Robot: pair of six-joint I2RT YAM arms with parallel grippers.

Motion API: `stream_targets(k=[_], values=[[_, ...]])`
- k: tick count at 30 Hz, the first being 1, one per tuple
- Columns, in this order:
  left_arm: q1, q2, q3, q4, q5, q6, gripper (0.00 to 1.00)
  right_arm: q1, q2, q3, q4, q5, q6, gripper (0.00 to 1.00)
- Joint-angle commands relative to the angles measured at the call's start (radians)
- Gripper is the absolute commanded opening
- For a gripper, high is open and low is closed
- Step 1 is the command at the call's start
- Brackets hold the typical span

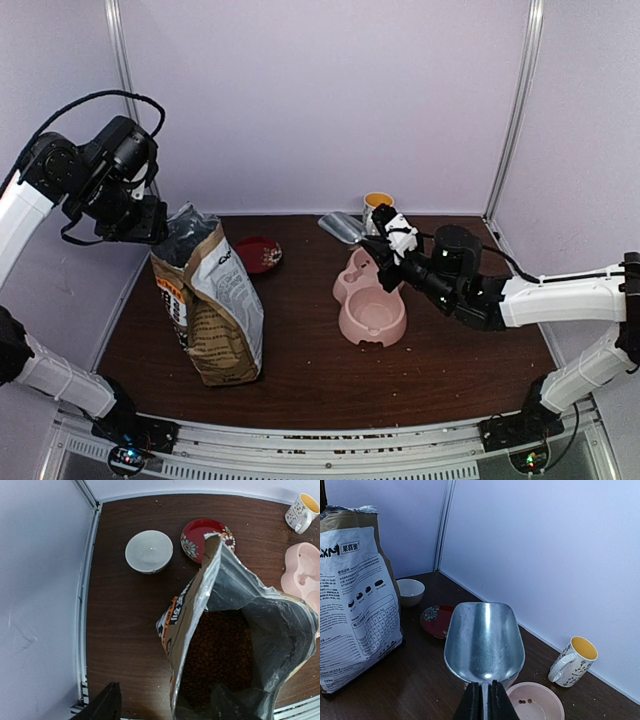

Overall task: Serve the pet food
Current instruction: Adjust the pet food bag at the center of the board.

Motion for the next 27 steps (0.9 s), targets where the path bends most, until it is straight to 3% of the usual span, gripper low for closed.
stream_targets(k=[1, 9, 13, 18, 20, 27], values=[[0.026, -0.019, -0.044, 0.051, 0.063, -0.079, 0.6, -0.003, -0.023, -0.035, 0.04, -0.002, 0.006, 0.0], [0.041, -0.052, -0.154, 0.109, 0.119, -0.135, 0.51, -0.01, -0.029, -0.079, 0.081, -0.003, 0.001, 0.0], [0.044, -0.052, -0.17, 0.149, 0.146, -0.157, 0.4, -0.009, -0.039, -0.092, 0.088, -0.007, -0.009, 0.0], [0.046, -0.062, -0.225, 0.215, 0.167, -0.177, 0.19, -0.011, -0.077, -0.131, 0.096, -0.003, -0.028, 0.0], [0.046, -0.069, -0.247, 0.245, 0.169, -0.173, 0.0, -0.014, -0.09, -0.146, 0.097, 0.0, -0.032, 0.0], [0.049, -0.019, -0.067, 0.059, -0.05, -0.101, 0.0, -0.021, -0.116, -0.167, 0.101, -0.008, -0.026, 0.0]])
